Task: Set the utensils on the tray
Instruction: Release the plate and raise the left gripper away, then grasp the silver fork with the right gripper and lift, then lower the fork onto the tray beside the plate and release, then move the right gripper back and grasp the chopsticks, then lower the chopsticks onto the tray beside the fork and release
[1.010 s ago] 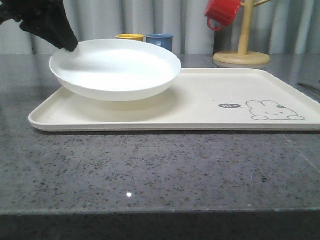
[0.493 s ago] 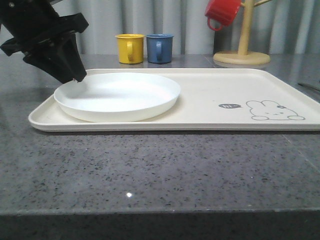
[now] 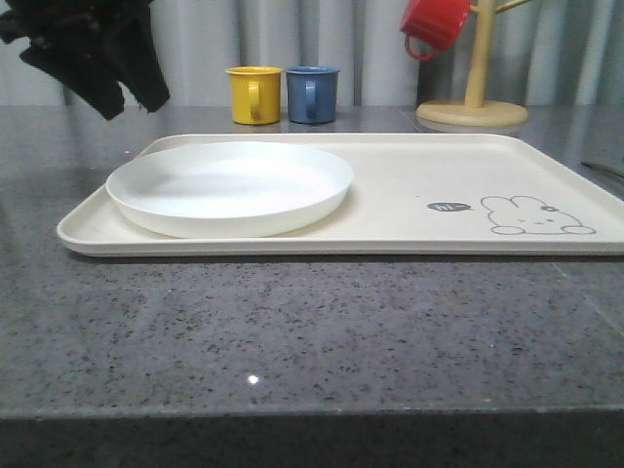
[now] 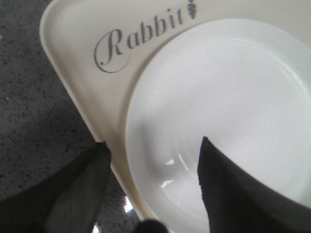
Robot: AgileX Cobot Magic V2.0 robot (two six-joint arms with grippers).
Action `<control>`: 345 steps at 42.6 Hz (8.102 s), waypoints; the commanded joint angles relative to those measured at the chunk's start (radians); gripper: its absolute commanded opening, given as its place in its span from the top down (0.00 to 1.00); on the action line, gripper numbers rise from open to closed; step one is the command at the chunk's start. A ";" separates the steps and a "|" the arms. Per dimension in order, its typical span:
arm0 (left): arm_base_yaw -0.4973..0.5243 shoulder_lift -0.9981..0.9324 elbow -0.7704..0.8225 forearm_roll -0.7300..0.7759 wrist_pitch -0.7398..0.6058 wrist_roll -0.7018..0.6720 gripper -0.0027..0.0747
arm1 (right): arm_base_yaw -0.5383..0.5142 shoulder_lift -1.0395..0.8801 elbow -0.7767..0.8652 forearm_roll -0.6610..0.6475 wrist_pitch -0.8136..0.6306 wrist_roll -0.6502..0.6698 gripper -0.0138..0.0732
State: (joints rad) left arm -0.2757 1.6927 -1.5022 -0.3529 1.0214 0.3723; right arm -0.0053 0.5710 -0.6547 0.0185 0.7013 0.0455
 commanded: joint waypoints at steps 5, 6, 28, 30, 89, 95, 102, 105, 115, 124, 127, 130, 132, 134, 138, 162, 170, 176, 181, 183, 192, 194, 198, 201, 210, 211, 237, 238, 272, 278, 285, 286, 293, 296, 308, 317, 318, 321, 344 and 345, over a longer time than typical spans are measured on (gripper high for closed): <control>-0.179 -0.166 -0.015 0.162 0.038 -0.112 0.45 | -0.003 0.010 -0.033 -0.011 -0.063 -0.008 0.32; -0.208 -0.182 -0.005 0.193 0.036 -0.138 0.45 | -0.003 0.010 -0.033 -0.011 -0.063 -0.008 0.32; -0.446 -0.707 0.408 0.371 -0.150 -0.267 0.45 | -0.003 0.010 -0.033 -0.011 -0.063 -0.008 0.32; -0.446 -0.756 0.444 0.371 -0.152 -0.267 0.45 | -0.003 0.010 -0.033 -0.011 -0.063 -0.008 0.32; -0.446 -0.980 0.575 0.371 -0.149 -0.267 0.45 | -0.003 0.708 -0.500 0.004 0.299 -0.029 0.32; -0.446 -0.980 0.575 0.371 -0.149 -0.267 0.45 | -0.003 0.842 -0.597 -0.025 0.340 -0.031 0.32; -0.446 -0.980 0.575 0.371 -0.149 -0.267 0.45 | -0.003 0.969 -0.691 -0.032 0.389 -0.031 0.32; -0.446 -0.980 0.575 0.371 -0.149 -0.267 0.45 | -0.003 1.015 -0.723 -0.032 0.401 -0.031 0.32; -0.446 -0.980 0.575 0.371 -0.149 -0.267 0.45 | -0.003 1.129 -0.802 -0.033 0.435 -0.031 0.32; -0.446 -0.980 0.575 0.371 -0.149 -0.267 0.45 | -0.003 1.187 -0.836 -0.033 0.468 -0.031 0.43; -0.446 -0.980 0.575 0.371 -0.151 -0.267 0.45 | -0.003 1.188 -0.836 -0.031 0.470 -0.031 0.52; -0.446 -0.980 0.575 0.371 -0.151 -0.267 0.45 | -0.003 1.188 -0.836 -0.026 0.476 -0.031 0.62; -0.446 -0.980 0.575 0.371 -0.151 -0.267 0.45 | -0.003 1.187 -0.836 -0.019 0.477 -0.031 0.67; -0.446 -0.980 0.575 0.371 -0.151 -0.267 0.45 | -0.003 1.187 -0.836 -0.019 0.477 -0.031 0.73; -0.446 -0.980 0.575 0.371 -0.151 -0.267 0.45 | -0.003 1.187 -0.836 -0.001 0.478 -0.031 0.83; -0.446 -0.980 0.575 0.371 -0.152 -0.267 0.45 | 0.265 1.183 -1.048 0.055 0.621 -0.007 0.88; -0.446 -0.980 0.575 0.371 -0.152 -0.267 0.45 | 0.388 1.278 -1.131 0.055 0.634 0.157 0.88; -0.446 -0.980 0.575 0.371 -0.152 -0.267 0.45 | 0.410 1.339 -1.166 0.055 0.619 0.349 0.88; -0.446 -0.980 0.575 0.371 -0.152 -0.267 0.45 | 0.414 1.367 -1.173 0.061 0.588 0.473 0.88; -0.446 -0.980 0.575 0.371 -0.152 -0.267 0.45 | 0.416 1.368 -1.173 0.061 0.574 0.488 0.88; -0.446 -0.980 0.575 0.371 -0.152 -0.267 0.45 | 0.422 1.367 -1.173 0.079 0.559 0.488 0.71; -0.446 -0.980 0.575 0.371 -0.152 -0.267 0.45 | 0.422 1.367 -1.173 0.092 0.561 0.488 0.64; -0.446 -0.980 0.575 0.371 -0.152 -0.267 0.45 | 0.423 1.367 -1.173 0.095 0.562 0.488 0.51; -0.446 -0.980 0.575 0.371 -0.152 -0.267 0.45 | 0.423 1.367 -1.173 0.089 0.561 0.486 0.47; -0.446 -0.980 0.575 0.371 -0.152 -0.267 0.45 | 0.423 1.318 -1.173 0.064 0.633 0.323 0.46; -0.446 -0.980 0.575 0.371 -0.152 -0.267 0.45 | 0.423 1.303 -1.172 0.055 0.641 0.296 0.46; -0.446 -0.980 0.575 0.371 -0.153 -0.267 0.45 | 0.029 0.900 -0.778 -0.055 0.608 0.001 0.40; -0.446 -0.980 0.575 0.371 -0.153 -0.267 0.45 | 0.001 0.900 -0.768 -0.040 0.607 -0.019 0.39; -0.446 -0.980 0.575 0.371 -0.155 -0.267 0.45 | -0.173 1.070 -0.644 0.013 0.425 -0.110 0.42; -0.446 -0.980 0.575 0.371 -0.155 -0.267 0.45 | -0.173 1.070 -0.645 0.021 0.418 -0.112 0.64; -0.446 -0.980 0.575 0.371 -0.155 -0.267 0.45 | -0.173 1.069 -0.646 0.036 0.419 -0.112 0.82; -0.446 -0.980 0.575 0.371 -0.155 -0.267 0.45 | -0.173 1.068 -0.649 0.043 0.419 -0.113 0.83; -0.446 -0.980 0.575 0.371 -0.156 -0.267 0.45 | -0.140 1.036 -0.698 0.131 0.484 -0.160 0.82; -0.446 -0.980 0.575 0.371 -0.156 -0.267 0.45 | -0.096 1.018 -0.730 0.182 0.527 -0.163 0.82; -0.446 -0.980 0.575 0.371 -0.156 -0.267 0.45 | 0.086 1.029 -0.773 0.374 0.526 -0.116 0.82; -0.446 -0.980 0.575 0.371 -0.156 -0.267 0.45 | 0.148 1.098 -0.773 0.437 0.498 -0.046 0.82; -0.446 -0.980 0.575 0.371 -0.156 -0.267 0.45 | 0.151 1.107 -0.773 0.440 0.492 -0.029 0.82; -0.446 -0.980 0.575 0.371 -0.156 -0.267 0.45 | 0.163 1.125 -0.773 0.449 0.481 -0.008 0.82; -0.446 -0.980 0.575 0.371 -0.156 -0.267 0.45 | 0.178 1.133 -0.774 0.457 0.438 -0.023 0.48; -0.446 -0.980 0.575 0.371 -0.156 -0.267 0.45 | 0.178 1.124 -0.774 0.454 0.437 -0.038 0.48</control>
State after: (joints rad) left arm -0.7149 0.7150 -0.9045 0.0251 0.9364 0.1147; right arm 0.1735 1.7719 -1.3954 0.4373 1.1473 0.0539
